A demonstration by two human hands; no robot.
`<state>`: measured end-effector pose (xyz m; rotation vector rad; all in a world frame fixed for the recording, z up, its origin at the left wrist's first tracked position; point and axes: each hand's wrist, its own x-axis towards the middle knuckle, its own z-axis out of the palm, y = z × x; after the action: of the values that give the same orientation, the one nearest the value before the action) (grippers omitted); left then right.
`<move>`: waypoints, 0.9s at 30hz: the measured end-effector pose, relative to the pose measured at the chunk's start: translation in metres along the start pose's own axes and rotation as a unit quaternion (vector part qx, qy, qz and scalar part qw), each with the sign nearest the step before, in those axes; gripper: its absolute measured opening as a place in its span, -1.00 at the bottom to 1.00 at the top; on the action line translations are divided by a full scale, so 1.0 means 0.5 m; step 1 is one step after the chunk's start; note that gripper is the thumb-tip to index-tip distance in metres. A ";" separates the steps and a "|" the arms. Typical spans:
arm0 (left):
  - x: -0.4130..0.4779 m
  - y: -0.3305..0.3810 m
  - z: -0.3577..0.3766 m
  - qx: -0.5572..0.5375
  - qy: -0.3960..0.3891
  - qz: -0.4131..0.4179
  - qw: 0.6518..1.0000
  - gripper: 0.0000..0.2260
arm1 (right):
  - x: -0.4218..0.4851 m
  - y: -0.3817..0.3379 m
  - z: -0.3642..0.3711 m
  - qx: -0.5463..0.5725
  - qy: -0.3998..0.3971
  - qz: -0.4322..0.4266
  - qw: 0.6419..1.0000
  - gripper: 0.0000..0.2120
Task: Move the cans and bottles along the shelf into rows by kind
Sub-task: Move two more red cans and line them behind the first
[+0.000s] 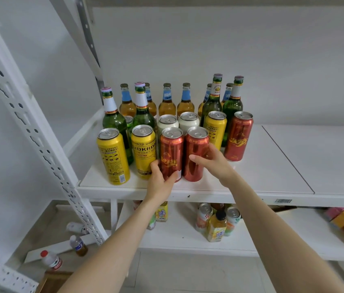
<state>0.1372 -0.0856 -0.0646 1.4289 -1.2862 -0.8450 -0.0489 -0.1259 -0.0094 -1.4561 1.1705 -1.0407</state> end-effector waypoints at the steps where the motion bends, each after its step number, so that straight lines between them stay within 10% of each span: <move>1: 0.004 -0.002 0.002 -0.002 0.000 0.000 1.000 -0.39 | 0.002 0.004 -0.003 0.009 -0.001 0.002 1.000 -0.42; 27: -0.033 0.043 -0.066 -0.058 -0.106 -0.106 0.987 -0.31 | -0.098 -0.009 -0.036 0.196 0.090 0.162 0.963 -0.59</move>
<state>0.1591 -0.0609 -0.0372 1.4286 -1.2335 -1.2232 -0.0744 -0.0804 -0.0043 -0.8427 1.1984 -1.1120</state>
